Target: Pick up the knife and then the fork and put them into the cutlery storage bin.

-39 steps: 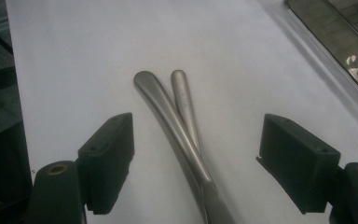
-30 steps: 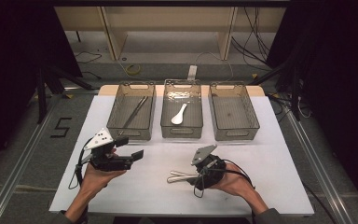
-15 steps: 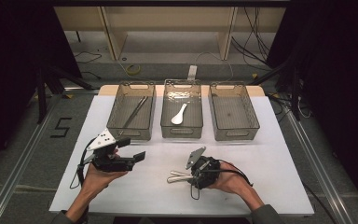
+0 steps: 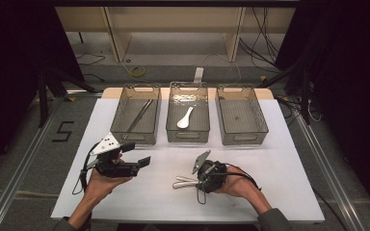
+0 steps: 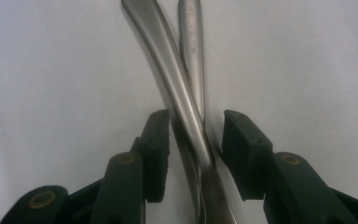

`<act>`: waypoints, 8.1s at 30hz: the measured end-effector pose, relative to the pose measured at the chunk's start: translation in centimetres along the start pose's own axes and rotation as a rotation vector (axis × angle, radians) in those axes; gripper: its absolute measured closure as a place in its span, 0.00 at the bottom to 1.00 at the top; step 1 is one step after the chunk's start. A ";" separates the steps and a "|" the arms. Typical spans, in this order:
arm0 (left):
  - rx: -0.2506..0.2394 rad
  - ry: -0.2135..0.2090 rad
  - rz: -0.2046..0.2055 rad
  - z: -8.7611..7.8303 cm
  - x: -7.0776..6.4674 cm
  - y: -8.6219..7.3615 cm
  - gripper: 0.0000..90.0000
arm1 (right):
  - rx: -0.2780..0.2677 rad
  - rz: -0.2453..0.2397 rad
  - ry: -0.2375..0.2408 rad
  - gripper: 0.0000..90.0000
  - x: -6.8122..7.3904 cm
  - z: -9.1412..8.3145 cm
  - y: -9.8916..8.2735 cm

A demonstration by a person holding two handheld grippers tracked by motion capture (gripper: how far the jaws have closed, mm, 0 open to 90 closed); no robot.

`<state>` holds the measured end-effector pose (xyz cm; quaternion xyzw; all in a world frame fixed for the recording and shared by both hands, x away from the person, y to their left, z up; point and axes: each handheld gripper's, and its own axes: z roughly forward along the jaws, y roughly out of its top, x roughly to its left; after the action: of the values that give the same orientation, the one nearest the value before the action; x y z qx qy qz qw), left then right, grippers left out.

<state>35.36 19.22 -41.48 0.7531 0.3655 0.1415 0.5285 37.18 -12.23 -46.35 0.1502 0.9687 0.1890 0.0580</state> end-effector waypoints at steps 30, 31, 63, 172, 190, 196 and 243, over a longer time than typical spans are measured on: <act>0.008 -0.008 0.004 0.1 -0.1 0.0 0.18 | 0.045 -0.073 0.037 0.89 -0.9 -0.2 0.4; 0.007 -0.007 0.003 0.1 -0.1 0.0 0.18 | 0.045 -0.067 0.034 0.89 -0.8 -0.2 0.4; -0.020 -0.004 -0.027 -0.2 0.1 0.1 0.18 | -0.129 0.121 -0.171 0.90 -5.2 -6.1 -1.9; -0.085 -0.001 -0.011 -0.7 -0.1 0.2 0.18 | -0.102 0.600 -0.412 0.90 -24.1 -7.5 -0.1; -0.076 -0.001 -0.010 -0.6 -0.2 0.2 0.18 | -0.165 0.611 -0.429 0.62 -23.4 -8.3 0.6; -0.084 0.003 -0.009 -0.7 -0.2 0.2 0.18 | -0.208 0.568 -0.326 0.46 -21.4 -9.6 1.0; -0.082 0.009 -0.002 -0.6 -0.2 0.2 0.18 | -0.299 0.258 -0.143 0.34 -5.5 -10.9 1.1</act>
<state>34.95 19.48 -41.05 0.7299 0.3623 0.1592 0.5574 40.83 -16.80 -35.54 0.2759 0.8960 0.3253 0.1237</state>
